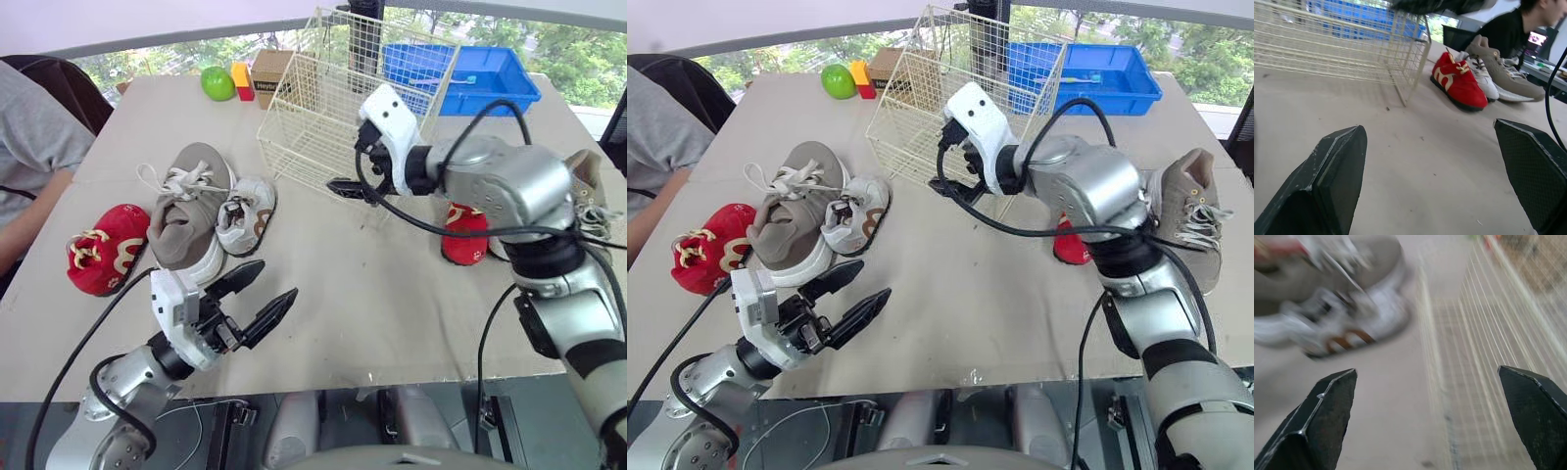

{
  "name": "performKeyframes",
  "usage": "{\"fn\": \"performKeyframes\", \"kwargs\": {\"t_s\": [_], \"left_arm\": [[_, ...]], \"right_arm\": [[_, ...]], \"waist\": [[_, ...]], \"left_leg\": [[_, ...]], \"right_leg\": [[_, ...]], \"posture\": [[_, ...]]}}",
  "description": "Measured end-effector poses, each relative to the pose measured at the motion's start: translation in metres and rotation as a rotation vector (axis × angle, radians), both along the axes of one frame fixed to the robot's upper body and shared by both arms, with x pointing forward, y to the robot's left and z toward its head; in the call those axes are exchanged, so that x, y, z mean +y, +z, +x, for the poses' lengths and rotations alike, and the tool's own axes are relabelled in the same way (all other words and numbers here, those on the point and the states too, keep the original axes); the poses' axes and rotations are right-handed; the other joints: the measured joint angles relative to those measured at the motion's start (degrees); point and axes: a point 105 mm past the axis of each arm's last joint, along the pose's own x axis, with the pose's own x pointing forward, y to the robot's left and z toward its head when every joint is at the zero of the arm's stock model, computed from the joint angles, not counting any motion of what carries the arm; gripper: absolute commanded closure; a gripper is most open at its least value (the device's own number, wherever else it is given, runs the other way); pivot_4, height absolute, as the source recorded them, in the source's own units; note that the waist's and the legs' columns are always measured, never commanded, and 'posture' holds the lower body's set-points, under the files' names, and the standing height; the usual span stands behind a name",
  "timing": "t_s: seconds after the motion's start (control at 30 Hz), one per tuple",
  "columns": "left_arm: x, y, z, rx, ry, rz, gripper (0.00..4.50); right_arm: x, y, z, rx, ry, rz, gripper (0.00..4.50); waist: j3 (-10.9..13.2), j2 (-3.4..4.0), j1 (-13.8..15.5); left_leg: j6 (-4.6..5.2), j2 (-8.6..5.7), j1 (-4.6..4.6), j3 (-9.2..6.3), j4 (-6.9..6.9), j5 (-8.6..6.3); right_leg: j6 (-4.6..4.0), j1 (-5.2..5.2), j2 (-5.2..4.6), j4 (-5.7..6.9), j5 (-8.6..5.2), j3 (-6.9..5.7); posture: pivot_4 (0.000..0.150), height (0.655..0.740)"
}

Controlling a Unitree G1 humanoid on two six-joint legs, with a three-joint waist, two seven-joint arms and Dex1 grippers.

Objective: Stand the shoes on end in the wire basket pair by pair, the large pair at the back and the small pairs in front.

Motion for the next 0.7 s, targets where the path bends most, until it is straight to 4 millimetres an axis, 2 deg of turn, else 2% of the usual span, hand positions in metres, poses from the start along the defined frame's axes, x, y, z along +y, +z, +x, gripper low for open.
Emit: {"fn": "performKeyframes", "kwargs": {"t_s": [0.03, 0.17, 0.23, 0.27, 0.4, 0.53, 0.7], "left_arm": [[-0.001, 0.003, -0.002, -0.022, -0.009, 0.0, 0.0], [-0.004, 0.01, -0.008, -0.072, -0.02, -0.005, 0.0], [-0.004, 0.011, -0.009, -0.082, -0.019, -0.005, 0.0], [-0.004, 0.01, -0.01, -0.081, -0.016, -0.007, 0.0], [-0.005, 0.008, -0.012, -0.08, -0.012, -0.014, 0.0], [-0.007, 0.006, -0.014, -0.069, -0.013, -0.021, 0.0], [-0.006, 0.008, -0.014, -0.083, -0.007, -0.017, 0.0]], "right_arm": [[-0.003, -0.011, 0.009, 0.019, -0.011, -0.042, 1.62], [-0.008, -0.013, 0.02, 0.022, -0.006, -0.085, 3.46], [-0.008, -0.017, 0.02, 0.023, 0.011, -0.112, 4.24], [-0.008, -0.019, 0.02, 0.017, 0.022, -0.132, 4.43], [-0.02, -0.022, 0.019, -0.018, 0.067, -0.212, 4.43], [-0.052, -0.021, -0.002, -0.043, 0.214, -0.29, 4.43], [-0.085, -0.03, -0.031, -0.014, 0.379, -0.372, 4.43]], "waist": [[0.0, 0.0, -0.14], [0.01, 0.02, -0.25], [0.01, 0.02, -0.25], [0.01, 0.02, -0.29], [0.02, 0.04, 0.01], [0.04, 0.06, 0.39], [0.04, 0.08, -0.01]], "left_leg": [[0.0, -0.01, 0.01, 0.05, 0.0, 0.0], [0.0, 0.01, 0.04, 0.05, 0.0, 0.0], [0.0, 0.04, 0.05, 0.02, 0.0, 0.0], [0.0, 0.05, 0.05, 0.02, 0.0, 0.0], [0.0, 0.04, 0.03, 0.02, 0.0, 0.0], [0.03, -0.04, -0.05, -0.02, 0.0, -0.02], [0.05, -0.01, 0.01, -0.04, -0.02, -0.03]], "right_leg": [[0.0, -0.01, 0.0, 0.0, 0.0, 0.04], [0.01, -0.01, 0.03, 0.03, 0.01, 0.05], [0.01, -0.02, 0.07, 0.04, 0.01, 0.03], [0.01, -0.02, 0.07, 0.05, 0.01, 0.03], [0.01, -0.02, 0.05, 0.01, 0.0, 0.01], [0.03, -0.01, -0.06, -0.08, 0.0, -0.03], [0.04, 0.01, 0.01, -0.05, -0.01, -0.04]], "posture": [[0.15, 0.74], [0.15, 0.74], [0.15, 0.74], [0.15, 0.74], [0.15, 0.74], [0.15, 0.74], [0.15, 0.74]]}}
